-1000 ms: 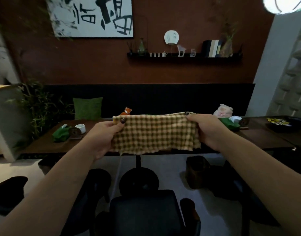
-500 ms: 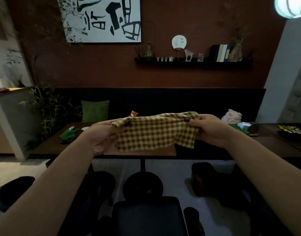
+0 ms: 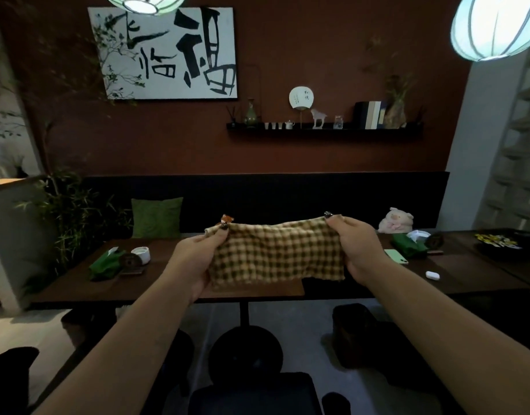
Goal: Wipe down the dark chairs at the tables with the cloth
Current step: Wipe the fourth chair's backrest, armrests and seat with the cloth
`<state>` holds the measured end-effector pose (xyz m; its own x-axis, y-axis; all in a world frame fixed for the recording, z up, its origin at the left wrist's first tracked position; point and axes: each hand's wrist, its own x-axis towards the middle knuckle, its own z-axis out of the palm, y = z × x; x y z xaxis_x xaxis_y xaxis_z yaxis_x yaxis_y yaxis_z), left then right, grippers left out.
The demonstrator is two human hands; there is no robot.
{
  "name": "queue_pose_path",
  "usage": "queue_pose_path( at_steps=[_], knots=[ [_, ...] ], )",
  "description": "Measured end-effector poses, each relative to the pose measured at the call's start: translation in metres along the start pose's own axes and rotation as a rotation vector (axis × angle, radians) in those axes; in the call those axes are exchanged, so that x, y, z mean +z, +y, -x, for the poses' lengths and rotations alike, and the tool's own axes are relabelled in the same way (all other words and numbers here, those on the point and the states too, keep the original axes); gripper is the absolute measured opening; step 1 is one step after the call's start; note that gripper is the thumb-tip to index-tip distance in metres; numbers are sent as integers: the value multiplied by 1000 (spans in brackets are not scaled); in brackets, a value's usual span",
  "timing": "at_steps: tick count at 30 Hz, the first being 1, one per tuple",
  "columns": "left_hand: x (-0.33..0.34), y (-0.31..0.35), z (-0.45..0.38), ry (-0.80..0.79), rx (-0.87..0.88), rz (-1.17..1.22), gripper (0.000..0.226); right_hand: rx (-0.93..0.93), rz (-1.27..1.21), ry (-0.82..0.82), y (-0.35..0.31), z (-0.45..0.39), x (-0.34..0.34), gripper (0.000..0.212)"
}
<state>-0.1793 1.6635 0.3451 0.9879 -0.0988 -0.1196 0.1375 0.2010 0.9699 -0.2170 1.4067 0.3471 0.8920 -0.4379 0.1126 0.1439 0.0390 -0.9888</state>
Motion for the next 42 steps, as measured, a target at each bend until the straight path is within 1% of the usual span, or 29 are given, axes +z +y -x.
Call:
queue_pose_path(
  at_steps=[2,4,8,10,12,14,17,19,24,27,30,32,34,35,36,39,41,42],
  knots=[
    [2,0,-1,37,41,-24,30,-89,39,61,-2,1,-2,18],
    [3,2,-2,27,88,-35,38,-139,78,113,-9,1,-3,18],
    [3,11,1,-38,203,-77,67,-203,82,194,-25,-2,-2,27],
    [1,14,2,-74,243,-66,74,-244,123,247,-32,-3,-1,34],
    [1,20,3,-104,270,-30,71,-299,185,295,-38,-4,-2,39],
    [3,26,7,-108,273,-9,65,-339,209,301,-43,-5,-1,40],
    [6,34,10,-51,261,-1,54,-384,237,303,-50,-4,1,39],
    [8,38,14,-21,246,47,52,-402,256,325,-52,-3,2,40],
    [13,43,23,-41,152,179,47,-443,291,351,-51,-5,0,40],
    [16,41,24,-41,93,162,39,-507,391,370,-52,-4,-2,40],
    [19,34,26,25,72,76,22,-557,641,300,-51,0,-4,34],
    [24,29,29,18,70,12,19,-629,741,247,-48,7,0,29],
    [33,22,31,-19,63,-6,20,-696,722,187,-47,16,10,32],
    [39,19,32,-38,53,5,21,-686,667,137,-48,21,18,34],
    [46,16,35,-54,44,24,22,-638,599,73,-49,26,27,36],
    [61,10,40,-129,31,97,34,-386,394,-162,-50,42,51,38],
    [64,5,40,-191,3,173,49,-240,266,-291,-43,49,62,29],
    [63,2,38,-207,-12,206,55,-196,218,-338,-38,51,63,26]
  ],
)
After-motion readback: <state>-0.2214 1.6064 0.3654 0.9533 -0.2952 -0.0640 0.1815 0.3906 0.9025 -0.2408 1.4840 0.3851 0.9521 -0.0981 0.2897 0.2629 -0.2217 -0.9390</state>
